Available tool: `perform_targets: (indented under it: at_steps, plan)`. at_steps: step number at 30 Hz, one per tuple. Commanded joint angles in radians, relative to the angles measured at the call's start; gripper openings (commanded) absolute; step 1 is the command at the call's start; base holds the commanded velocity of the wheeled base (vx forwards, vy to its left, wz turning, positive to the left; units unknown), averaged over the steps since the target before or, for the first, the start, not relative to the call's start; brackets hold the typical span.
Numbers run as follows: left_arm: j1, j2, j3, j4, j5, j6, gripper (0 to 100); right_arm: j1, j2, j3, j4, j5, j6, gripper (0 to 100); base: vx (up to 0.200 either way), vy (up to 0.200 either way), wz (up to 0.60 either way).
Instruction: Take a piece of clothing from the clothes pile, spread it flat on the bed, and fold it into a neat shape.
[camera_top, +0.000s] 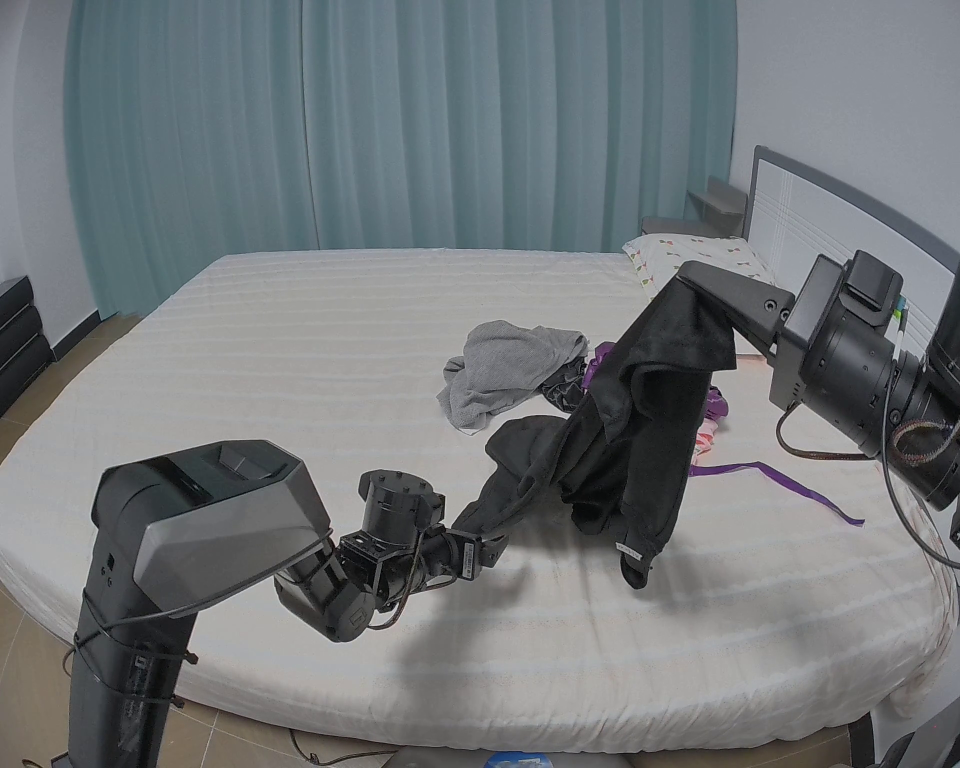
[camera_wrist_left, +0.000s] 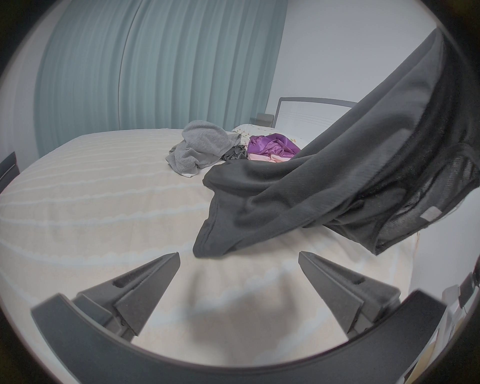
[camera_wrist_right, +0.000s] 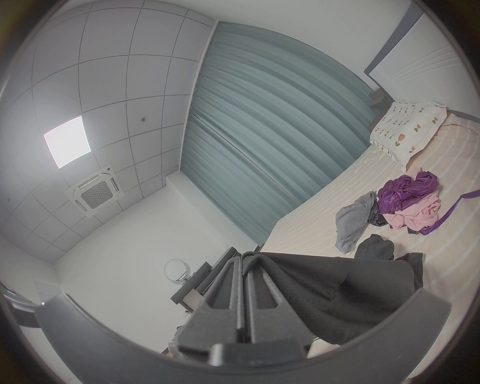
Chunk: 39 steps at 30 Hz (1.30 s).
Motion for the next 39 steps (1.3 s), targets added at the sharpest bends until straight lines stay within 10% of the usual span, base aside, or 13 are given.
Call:
perform_targets:
  at_steps: [1,12,13,24,39]
  plan:
    - [-0.008,0.078,-0.135,0.052,0.005,-0.001,100,-0.002,-0.013,0.001,0.000,0.000,0.002,0,0.000,0.000,0.00]
    - [-0.031,0.189,-0.290,0.075,0.035,-0.008,100,-0.015,-0.019,0.015,0.000,0.000,0.005,0,0.000,0.000,0.00]
    - [-0.031,0.189,-0.290,0.075,0.035,-0.008,0,-0.015,-0.019,0.015,0.000,0.000,0.005,0,0.000,0.000,0.00]
    - [-0.017,0.104,-0.217,0.046,0.083,-0.177,0,-0.094,0.012,0.027,0.000,0.013,0.013,0,0.000,0.000,0.00]
    - [0.069,-0.462,0.124,0.169,0.084,-0.356,0,-0.256,0.346,-0.153,-0.002,0.036,0.037,0,0.000,0.000,0.00]
